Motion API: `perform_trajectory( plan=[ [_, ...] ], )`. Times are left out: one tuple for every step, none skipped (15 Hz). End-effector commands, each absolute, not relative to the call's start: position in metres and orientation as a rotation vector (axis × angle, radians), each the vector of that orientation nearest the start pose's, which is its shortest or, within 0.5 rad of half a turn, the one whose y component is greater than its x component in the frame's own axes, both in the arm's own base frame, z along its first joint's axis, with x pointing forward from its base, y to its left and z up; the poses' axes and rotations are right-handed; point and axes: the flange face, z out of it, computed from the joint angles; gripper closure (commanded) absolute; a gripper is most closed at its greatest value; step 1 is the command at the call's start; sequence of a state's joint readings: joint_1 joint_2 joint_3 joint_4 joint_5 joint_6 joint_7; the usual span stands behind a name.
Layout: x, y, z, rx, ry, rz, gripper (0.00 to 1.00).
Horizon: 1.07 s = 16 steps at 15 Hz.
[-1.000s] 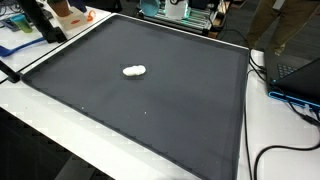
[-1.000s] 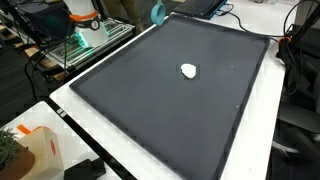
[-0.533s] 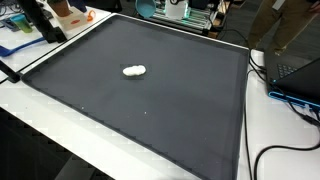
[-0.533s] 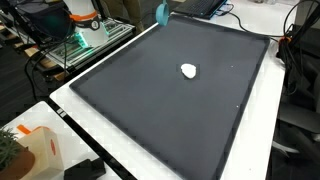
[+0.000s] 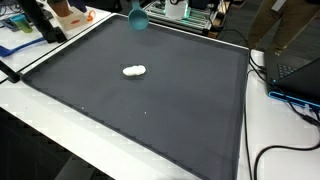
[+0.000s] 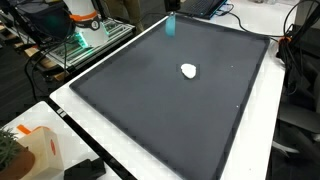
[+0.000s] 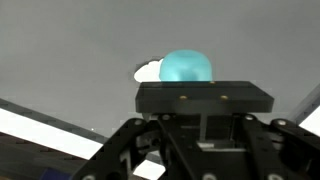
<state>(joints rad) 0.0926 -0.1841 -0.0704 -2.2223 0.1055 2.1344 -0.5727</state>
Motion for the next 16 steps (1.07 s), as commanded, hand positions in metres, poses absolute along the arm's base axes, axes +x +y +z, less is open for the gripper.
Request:
perform_trajectory(
  plan=[
    [0.507,0.014,0.458,-2.944,-0.87,-0.246,0.79],
    [0.514,0.01,0.451,-2.951,-0.926,-0.283,0.79],
    [0.519,0.005,0.442,-2.928,-0.965,-0.314,0.79],
    [0.522,0.001,0.436,-2.933,-0.995,-0.347,0.79],
    [0.525,-0.002,0.428,-2.928,-1.019,-0.374,0.79],
    [0.528,-0.005,0.418,-2.924,-1.043,-0.381,0.79],
    [0.53,-0.007,0.409,-2.916,-1.066,-0.386,0.79],
    [0.532,-0.008,0.398,-2.902,-1.094,-0.39,0.79],
    [0.532,-0.006,0.388,-2.884,-1.129,-0.383,0.79],
    [0.532,-0.004,0.378,-2.87,-1.17,-0.379,0.79],
    [0.531,-0.003,0.363,-2.855,-1.192,-0.335,0.79],
    [0.53,-0.003,0.352,-2.849,-1.175,-0.268,0.79],
    [0.533,-0.002,0.37,-2.874,-1.156,-0.314,0.54],
    [0.532,-0.001,0.359,-2.868,-1.159,-0.283,0.54],
    [0.533,0.0,0.352,-2.865,-1.16,-0.265,0.54],
    [0.533,0.0,0.349,-2.863,-1.16,-0.256,0.79]
  ],
)
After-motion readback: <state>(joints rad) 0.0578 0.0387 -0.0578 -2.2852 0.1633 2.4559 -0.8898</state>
